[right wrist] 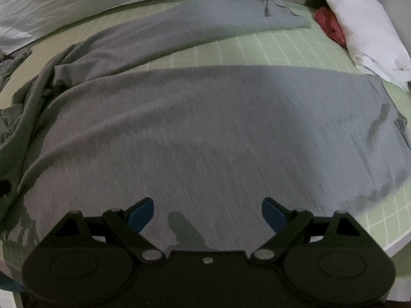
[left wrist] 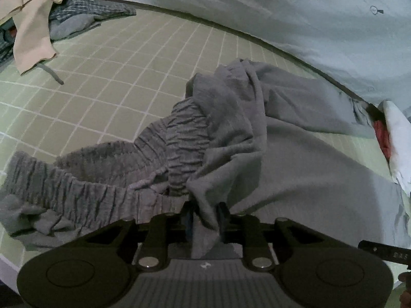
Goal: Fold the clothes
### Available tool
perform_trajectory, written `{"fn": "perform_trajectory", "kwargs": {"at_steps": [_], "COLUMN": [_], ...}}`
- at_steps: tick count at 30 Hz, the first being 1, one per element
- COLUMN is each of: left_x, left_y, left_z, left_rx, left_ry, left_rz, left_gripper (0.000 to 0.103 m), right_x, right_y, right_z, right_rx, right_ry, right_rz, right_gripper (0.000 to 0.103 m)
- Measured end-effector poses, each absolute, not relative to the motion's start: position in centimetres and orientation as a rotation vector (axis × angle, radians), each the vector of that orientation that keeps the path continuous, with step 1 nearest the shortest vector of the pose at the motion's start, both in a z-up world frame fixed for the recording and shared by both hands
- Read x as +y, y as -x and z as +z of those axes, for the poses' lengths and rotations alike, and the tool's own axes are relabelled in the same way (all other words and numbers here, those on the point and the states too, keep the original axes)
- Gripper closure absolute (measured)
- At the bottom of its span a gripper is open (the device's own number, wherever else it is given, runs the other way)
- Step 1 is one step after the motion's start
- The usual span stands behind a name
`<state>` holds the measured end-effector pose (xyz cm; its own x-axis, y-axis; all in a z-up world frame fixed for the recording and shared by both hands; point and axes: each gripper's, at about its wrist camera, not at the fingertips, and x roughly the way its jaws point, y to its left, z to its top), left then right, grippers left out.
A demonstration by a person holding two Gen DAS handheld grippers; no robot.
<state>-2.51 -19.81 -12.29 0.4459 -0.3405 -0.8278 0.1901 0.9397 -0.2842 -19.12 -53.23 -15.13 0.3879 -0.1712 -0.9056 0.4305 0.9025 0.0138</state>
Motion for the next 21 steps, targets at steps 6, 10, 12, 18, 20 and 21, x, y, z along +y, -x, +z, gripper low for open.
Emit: {"fn": "perform_trajectory", "kwargs": {"at_steps": [6, 10, 12, 18, 20, 21], "left_x": [-17.9, -17.2, -17.3, -19.0, -19.3, -19.4], "left_y": [3.5, 1.6, 0.2, -4.4, -5.5, -6.0], "left_z": [-8.7, -8.1, -8.7, -11.3, -11.6, -11.7], "left_rx": [0.955, 0.933, 0.951, 1.029, 1.033, 1.028], "left_ry": [0.239, 0.284, 0.289, 0.266, 0.233, 0.212], "left_rz": [-0.35, -0.325, -0.321, -0.324, -0.318, -0.323], "left_gripper": [0.06, 0.058, 0.055, 0.047, 0.047, 0.047], "right_x": [-52.9, -52.3, -52.0, -51.4, -51.6, -51.7], "right_y": [19.2, 18.9, 19.0, 19.8, 20.0, 20.0], "right_z": [-14.8, -14.7, -14.5, -13.6, -13.6, -13.6], "right_rx": [1.085, 1.074, 1.07, 1.061, 1.066, 1.069], "right_ry": [-0.289, -0.283, -0.268, -0.194, -0.185, -0.186], "right_rz": [-0.387, -0.373, -0.374, -0.409, -0.435, -0.45], "right_gripper": [0.011, 0.011, 0.011, 0.011, 0.011, 0.011]}}
